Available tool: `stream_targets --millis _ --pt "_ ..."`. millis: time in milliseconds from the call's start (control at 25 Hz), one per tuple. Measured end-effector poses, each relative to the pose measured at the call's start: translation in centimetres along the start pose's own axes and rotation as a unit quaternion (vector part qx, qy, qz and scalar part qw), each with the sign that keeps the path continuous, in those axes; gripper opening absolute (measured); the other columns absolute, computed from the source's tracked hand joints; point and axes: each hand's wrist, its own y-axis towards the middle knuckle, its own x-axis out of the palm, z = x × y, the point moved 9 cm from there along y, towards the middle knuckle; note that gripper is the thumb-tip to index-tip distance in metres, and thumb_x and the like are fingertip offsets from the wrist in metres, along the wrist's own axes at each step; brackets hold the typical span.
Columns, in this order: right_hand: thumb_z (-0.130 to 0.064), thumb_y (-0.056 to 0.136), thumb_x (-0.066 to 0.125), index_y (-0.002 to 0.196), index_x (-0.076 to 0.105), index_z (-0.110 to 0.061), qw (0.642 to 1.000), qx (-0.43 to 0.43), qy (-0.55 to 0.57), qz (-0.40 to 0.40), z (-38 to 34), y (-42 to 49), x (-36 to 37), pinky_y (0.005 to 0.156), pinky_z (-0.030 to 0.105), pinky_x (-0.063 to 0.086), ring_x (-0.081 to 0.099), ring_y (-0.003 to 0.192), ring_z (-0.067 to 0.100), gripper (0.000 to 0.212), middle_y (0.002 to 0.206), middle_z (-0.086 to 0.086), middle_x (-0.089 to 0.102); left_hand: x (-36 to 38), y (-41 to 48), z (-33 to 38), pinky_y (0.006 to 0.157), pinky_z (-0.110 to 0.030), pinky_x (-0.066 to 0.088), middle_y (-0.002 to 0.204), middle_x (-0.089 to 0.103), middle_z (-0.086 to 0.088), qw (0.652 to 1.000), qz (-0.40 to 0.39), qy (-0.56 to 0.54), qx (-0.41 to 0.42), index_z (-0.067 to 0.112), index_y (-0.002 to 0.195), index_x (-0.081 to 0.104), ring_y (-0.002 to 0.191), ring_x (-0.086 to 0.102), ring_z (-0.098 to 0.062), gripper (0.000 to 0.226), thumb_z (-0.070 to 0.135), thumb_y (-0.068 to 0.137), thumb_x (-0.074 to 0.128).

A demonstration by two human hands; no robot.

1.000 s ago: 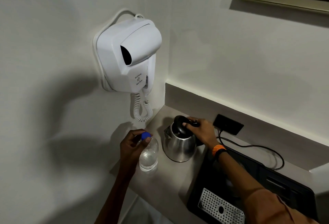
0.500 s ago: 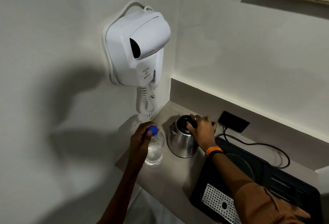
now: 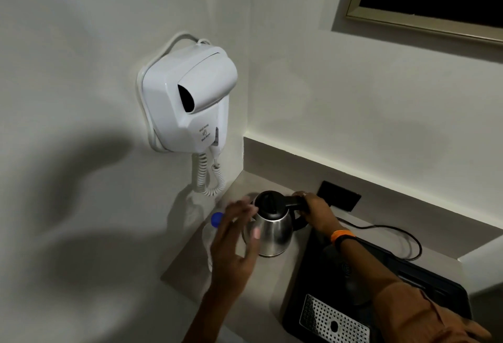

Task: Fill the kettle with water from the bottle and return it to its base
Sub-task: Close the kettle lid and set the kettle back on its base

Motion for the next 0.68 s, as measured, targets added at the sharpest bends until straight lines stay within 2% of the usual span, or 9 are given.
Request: stream_targets --millis 80,160,280,320,400,480,520,560,680 --pt "-0.001 0.083 0.070 0.116 0.066 -0.011 1.000 -0.003 -0.003 0.005 0.0 0.0 -0.2 0.095 0.042 0.052 0.067 0.108 0.032 0.035 0.113 0.014 0.072 4.7 -1.2 -0.5 0.118 -0.018 0.035 0.150 0.049 0.001 0.995 -0.081 -0.011 -0.057 0.012 0.138 0.059 0.145 0.044 -0.018 0.043 0.020 0.096 0.069" --pt "-0.007 0.082 0.075 0.116 0.066 -0.010 1.000 -0.011 0.003 0.015 0.0 -0.5 -0.4 0.095 0.040 0.051 0.067 0.109 0.031 0.035 0.113 0.012 0.072 7.7 -2.8 -3.7 0.120 -0.012 0.022 0.163 0.030 -0.002 0.977 -0.106 -0.005 -0.187 0.016 0.153 0.041 0.153 0.026 -0.018 0.082 0.016 0.083 0.084" --pt "-0.011 0.081 0.077 0.116 0.066 -0.013 0.998 -0.022 0.016 0.048 0.0 -2.2 -1.3 0.092 0.036 0.051 0.067 0.106 0.028 0.037 0.112 0.008 0.072 9.6 -4.1 -9.2 0.126 -0.033 0.023 0.168 0.014 -0.014 0.935 -0.121 -0.002 -0.334 0.012 0.162 0.011 0.157 0.015 -0.026 0.131 0.024 0.065 0.097" --pt "-0.010 0.080 0.076 0.116 0.066 -0.015 0.997 -0.022 0.022 0.065 0.2 -2.9 -2.0 0.090 0.036 0.052 0.067 0.105 0.027 0.038 0.112 0.006 0.073 10.2 -4.2 -10.4 0.126 -0.039 0.025 0.168 0.014 -0.015 0.928 -0.140 -0.007 -0.345 0.012 0.162 0.004 0.157 0.016 -0.027 0.139 0.024 0.062 0.099" --pt "-0.011 0.080 0.075 0.117 0.066 -0.019 0.995 -0.010 0.037 0.094 0.9 -4.5 -3.7 0.086 0.035 0.054 0.068 0.103 0.023 0.039 0.111 0.002 0.073 11.5 -4.0 -11.9 0.126 -0.042 0.027 0.168 0.018 -0.007 0.927 -0.173 -0.029 -0.332 0.017 0.162 -0.005 0.156 0.022 -0.021 0.149 0.017 0.057 0.101" --pt "-0.016 0.081 0.077 0.117 0.066 -0.022 0.992 0.002 0.061 0.113 1.8 -6.3 -5.8 0.083 0.031 0.052 0.068 0.100 0.019 0.038 0.108 -0.002 0.073 12.9 -3.9 -12.4 0.119 -0.032 0.036 0.162 0.030 0.021 0.927 -0.202 -0.060 -0.310 0.035 0.160 -0.006 0.147 0.036 -0.001 0.154 0.021 0.052 0.102" --pt "-0.018 0.081 0.079 0.117 0.065 -0.023 0.990 0.009 0.076 0.122 2.4 -7.4 -7.0 0.084 0.030 0.051 0.068 0.100 0.017 0.039 0.108 -0.003 0.073 13.8 -3.8 -12.3 0.113 -0.025 0.039 0.151 0.035 0.038 0.925 -0.216 -0.080 -0.302 0.047 0.157 -0.001 0.139 0.040 0.012 0.151 0.031 0.048 0.103" --pt "-0.019 0.081 0.080 0.118 0.065 -0.023 0.987 0.016 0.089 0.133 3.0 -8.4 -8.2 0.086 0.030 0.051 0.068 0.101 0.016 0.040 0.108 -0.003 0.073 14.6 -3.6 -12.0 0.107 -0.021 0.041 0.143 0.038 0.046 0.925 -0.228 -0.094 -0.291 0.053 0.154 0.007 0.134 0.042 0.016 0.145 0.042 0.045 0.102" --pt "-0.022 0.080 0.082 0.121 0.066 -0.021 0.977 0.058 0.094 0.185 6.6 -12.9 -11.8 0.091 0.033 0.052 0.069 0.102 0.015 0.044 0.109 -0.002 0.075 18.5 -3.0 -8.5 0.103 -0.016 0.048 0.142 0.051 0.032 0.922 -0.280 -0.133 -0.230 0.044 0.152 0.030 0.133 0.051 0.006 0.134 0.055 0.039 0.102"
